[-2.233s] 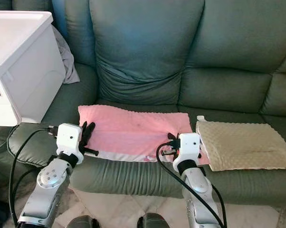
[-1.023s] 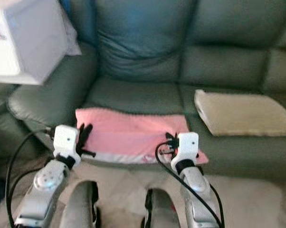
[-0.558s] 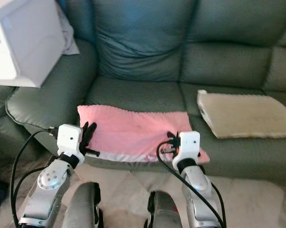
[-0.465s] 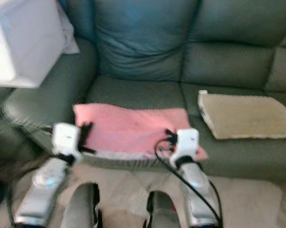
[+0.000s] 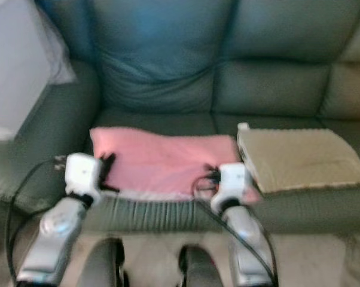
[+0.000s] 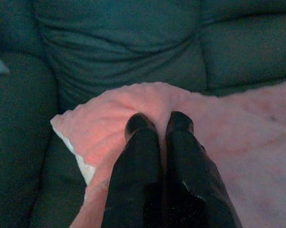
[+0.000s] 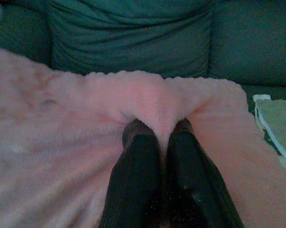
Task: Move the pillow to the sofa
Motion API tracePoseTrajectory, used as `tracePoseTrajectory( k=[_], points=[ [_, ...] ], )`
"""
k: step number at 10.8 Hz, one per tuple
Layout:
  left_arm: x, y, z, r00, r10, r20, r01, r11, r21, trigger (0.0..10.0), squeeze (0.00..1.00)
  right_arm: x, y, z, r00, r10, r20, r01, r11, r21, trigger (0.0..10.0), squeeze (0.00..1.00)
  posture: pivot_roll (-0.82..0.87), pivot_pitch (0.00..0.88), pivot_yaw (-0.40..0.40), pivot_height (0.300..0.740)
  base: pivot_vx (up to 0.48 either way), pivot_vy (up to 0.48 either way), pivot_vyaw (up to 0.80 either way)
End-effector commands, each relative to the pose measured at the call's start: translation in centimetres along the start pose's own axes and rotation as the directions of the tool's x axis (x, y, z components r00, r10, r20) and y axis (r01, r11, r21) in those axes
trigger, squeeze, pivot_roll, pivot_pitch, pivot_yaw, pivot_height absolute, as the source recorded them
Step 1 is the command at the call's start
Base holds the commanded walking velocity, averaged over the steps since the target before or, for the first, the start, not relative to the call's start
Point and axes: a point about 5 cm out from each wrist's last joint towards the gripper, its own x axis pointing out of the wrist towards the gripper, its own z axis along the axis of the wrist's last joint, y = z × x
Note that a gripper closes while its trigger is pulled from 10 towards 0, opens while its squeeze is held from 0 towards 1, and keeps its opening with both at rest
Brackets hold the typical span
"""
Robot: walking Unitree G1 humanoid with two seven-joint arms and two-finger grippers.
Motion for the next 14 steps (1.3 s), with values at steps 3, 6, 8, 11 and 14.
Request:
tracePoseTrajectory(
  k=[3, 6, 8, 11, 14],
  points=[
    [0.4, -0.2, 0.5, 1.0, 0.026, 0.005, -0.026, 1.0, 0.015, 10.0, 0.0, -0.2, -1.0, 1.2, 1.0, 0.013, 0.025, -0.012, 1.0, -0.025, 10.0, 0.0, -0.05, 0.119, -0.069, 0.644, 0.114, 0.0, 0.0],
    [2.7, 3.6, 1.0, 0.979, 0.203, -0.025, -0.202, 0.978, 0.061, 10.0, 0.0, 2.4, -1.6, 3.1, 0.998, 0.055, 0.039, -0.054, 0.998, -0.035, 10.0, 0.0, -0.05, 0.211, -0.074, 0.644, 0.0, 0.0, 0.0],
    [4.3, 4.9, 1.1, 0.958, 0.283, -0.056, -0.278, 0.957, 0.088, 10.0, 0.0, 4.5, -1.7, 4.2, 0.994, 0.109, 0.028, -0.107, 0.993, -0.05, 10.0, 0.0, -0.04, 0.263, -0.072, 0.644, 0.0, 0.0, 0.0],
    [5.9, 7.1, 0.9, 0.9, 0.427, -0.088, -0.416, 0.901, 0.122, 10.0, 0.0, 7.8, -4.0, 6.2, 0.996, 0.09, -0.005, -0.09, 0.99, -0.106, 10.0, 0.0, -0.05, 0.338, -0.069, 0.644, 0.0, 0.0, 0.0],
    [7.4, 8.4, 1.8, 0.863, 0.502, -0.061, -0.492, 0.861, 0.127, 10.0, 0.0, 9.9, -6.4, 7.9, 0.997, 0.061, -0.049, -0.066, 0.991, -0.118, 10.0, 0.0, -0.04, 0.365, -0.055, 0.644, 0.0, 0.0, 0.0]
  ],
)
